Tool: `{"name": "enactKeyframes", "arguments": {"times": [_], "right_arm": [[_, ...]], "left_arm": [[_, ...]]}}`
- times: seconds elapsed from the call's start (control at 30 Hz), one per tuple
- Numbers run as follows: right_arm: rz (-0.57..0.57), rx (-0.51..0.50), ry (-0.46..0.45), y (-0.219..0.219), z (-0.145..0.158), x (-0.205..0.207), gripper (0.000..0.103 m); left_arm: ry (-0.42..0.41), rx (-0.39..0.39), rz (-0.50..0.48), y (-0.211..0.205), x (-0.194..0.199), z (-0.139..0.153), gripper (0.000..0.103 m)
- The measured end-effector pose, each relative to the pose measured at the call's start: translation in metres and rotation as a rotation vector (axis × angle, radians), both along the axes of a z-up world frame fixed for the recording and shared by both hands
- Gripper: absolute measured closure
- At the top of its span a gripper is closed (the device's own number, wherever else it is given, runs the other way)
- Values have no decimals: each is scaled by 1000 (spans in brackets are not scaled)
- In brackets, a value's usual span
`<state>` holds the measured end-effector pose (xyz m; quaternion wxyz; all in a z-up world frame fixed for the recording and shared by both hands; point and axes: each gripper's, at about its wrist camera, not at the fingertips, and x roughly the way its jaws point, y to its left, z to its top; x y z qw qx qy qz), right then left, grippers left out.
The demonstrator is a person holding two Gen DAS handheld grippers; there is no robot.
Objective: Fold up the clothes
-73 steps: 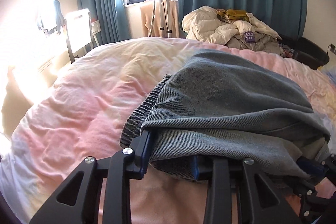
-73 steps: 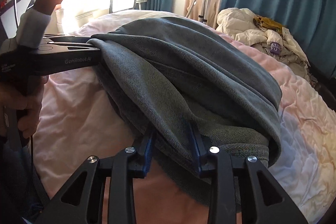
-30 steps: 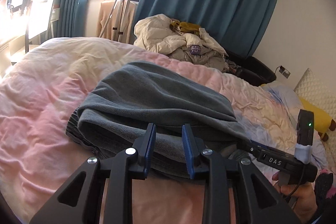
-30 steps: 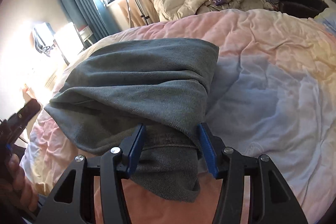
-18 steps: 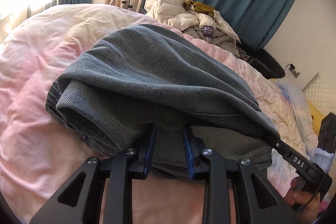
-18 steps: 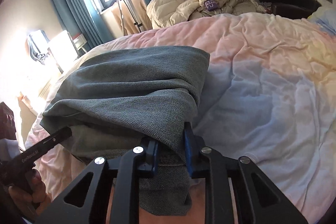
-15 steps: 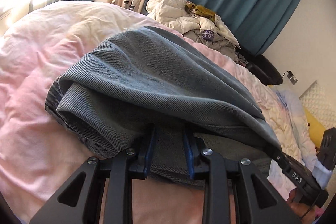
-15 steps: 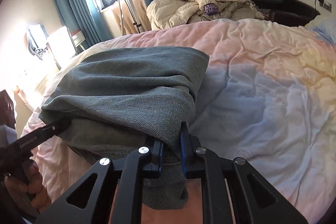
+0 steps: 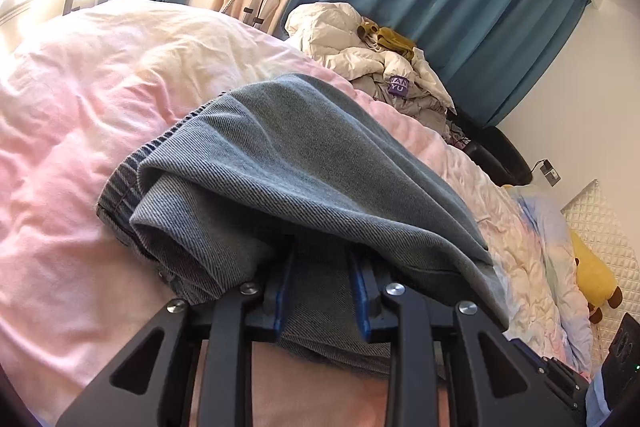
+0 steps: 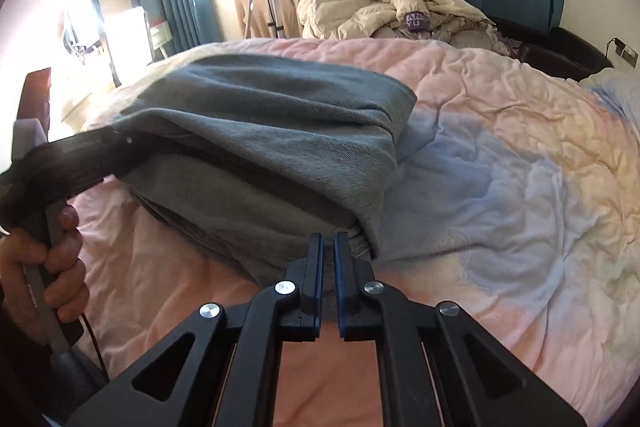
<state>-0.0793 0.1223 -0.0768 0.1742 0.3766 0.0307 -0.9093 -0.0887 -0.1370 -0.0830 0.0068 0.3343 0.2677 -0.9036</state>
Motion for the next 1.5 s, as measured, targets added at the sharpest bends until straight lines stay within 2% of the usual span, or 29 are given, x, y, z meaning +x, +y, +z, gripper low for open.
{"name": "enactKeyframes", "arguments": {"times": [0.13,0.17,0.2,0.27,0.33,0.4,0.53,0.63,0.7,0.8,0.9,1.0,1.1,1.2,1.33,1.4,1.5], "right_arm": [[37,32,117,-14,19,6,96],[58,41,132,-19,22,5,90],[82,57,145,-26,22,5,79],[143,79,177,-41,21,3,62],[210,95,211,-57,19,0,56],[259,130,233,-72,15,-5,54],[277,150,212,-83,1,-27,54],[258,120,174,-78,-4,-36,58],[246,93,150,-73,-2,-38,98],[228,52,115,-65,0,-40,101],[225,37,94,-61,4,-30,101],[218,30,35,-55,-2,-22,101],[208,37,-11,-52,-10,-20,101],[189,7,14,-47,-5,-19,101],[92,20,56,-30,1,-20,99],[30,19,37,-17,0,-24,83],[-43,-30,-40,5,-9,-33,75]], "left_arm": [[25,66,-33,-3,17,15,76],[33,84,-41,-4,21,19,76],[40,103,-49,-4,26,22,75],[58,103,-58,-3,28,26,62],[76,102,-66,-1,29,30,60],[72,139,-90,-1,24,27,60],[33,246,-134,-3,7,12,59],[4,303,-113,-9,-8,-1,59],[3,331,-95,-14,-15,-7,59],[-14,378,-51,-24,-20,-16,59],[-12,449,-28,-34,-21,-25,59],[15,499,-13,-40,-18,-27,59],[27,497,1,-44,-15,-26,59],[38,494,15,-49,-13,-26,59],[54,490,34,-54,-9,-25,59],[62,488,43,-57,-7,-24,59],[64,491,59,-61,-6,-26,59]]}}
